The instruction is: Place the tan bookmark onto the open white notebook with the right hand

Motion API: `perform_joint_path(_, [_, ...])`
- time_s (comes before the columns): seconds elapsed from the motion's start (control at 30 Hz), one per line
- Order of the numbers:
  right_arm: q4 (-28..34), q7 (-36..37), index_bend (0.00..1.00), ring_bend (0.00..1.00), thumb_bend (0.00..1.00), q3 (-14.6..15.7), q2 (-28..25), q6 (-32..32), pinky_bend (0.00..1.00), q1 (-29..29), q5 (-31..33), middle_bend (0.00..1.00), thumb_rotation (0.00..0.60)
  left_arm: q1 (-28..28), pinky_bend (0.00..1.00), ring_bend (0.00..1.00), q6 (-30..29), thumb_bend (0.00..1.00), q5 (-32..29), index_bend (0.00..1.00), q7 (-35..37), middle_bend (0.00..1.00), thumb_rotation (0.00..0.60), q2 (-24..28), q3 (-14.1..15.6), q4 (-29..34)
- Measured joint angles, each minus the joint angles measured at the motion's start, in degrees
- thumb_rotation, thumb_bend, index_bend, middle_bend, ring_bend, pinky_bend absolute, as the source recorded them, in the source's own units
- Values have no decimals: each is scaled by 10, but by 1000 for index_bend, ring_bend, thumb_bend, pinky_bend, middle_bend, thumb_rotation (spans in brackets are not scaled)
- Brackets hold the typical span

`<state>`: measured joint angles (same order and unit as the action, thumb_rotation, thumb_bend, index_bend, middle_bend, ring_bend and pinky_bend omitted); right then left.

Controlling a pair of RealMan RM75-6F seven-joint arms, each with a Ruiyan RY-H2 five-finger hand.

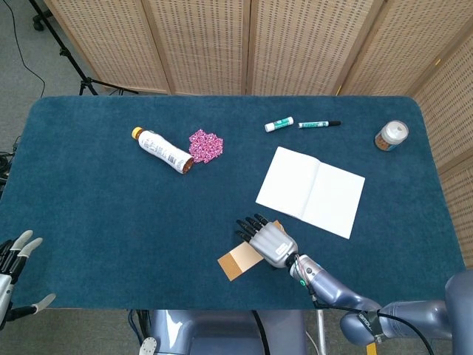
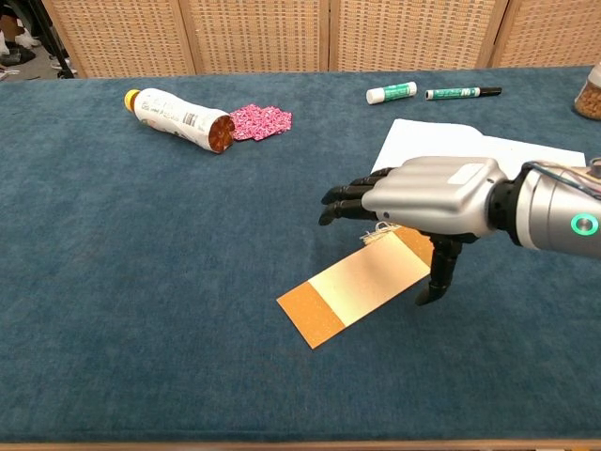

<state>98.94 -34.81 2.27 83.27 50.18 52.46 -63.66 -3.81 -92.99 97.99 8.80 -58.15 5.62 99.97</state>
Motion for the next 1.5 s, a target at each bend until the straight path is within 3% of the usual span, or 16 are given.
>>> perform_joint_path(0.2, [-24,-12,150,0,10,-1,30,-4,71,-3,11,0,600,0,0,0,-1,0,-2,0,1,0,600,0,0,-1])
perform_joint_path(0.37, [-28,-25,185,0,124,-6,34,-8,71,0,29,0,600,0,0,0,0,0,-2,0,2,0,600,1,0,-1])
perform_joint_path(0.6, [-27,-41,196,0,207,-9,34,-10,71,4,46,0,600,1,0,0,1,0,-3,0,1,0,600,1,0,-1])
perform_joint_path(1.5, [-40,-53,228,0,208,-6,48,-6,71,4,39,0,600,3,0,0,6,0,-5,0,-2,0,600,0,0,1])
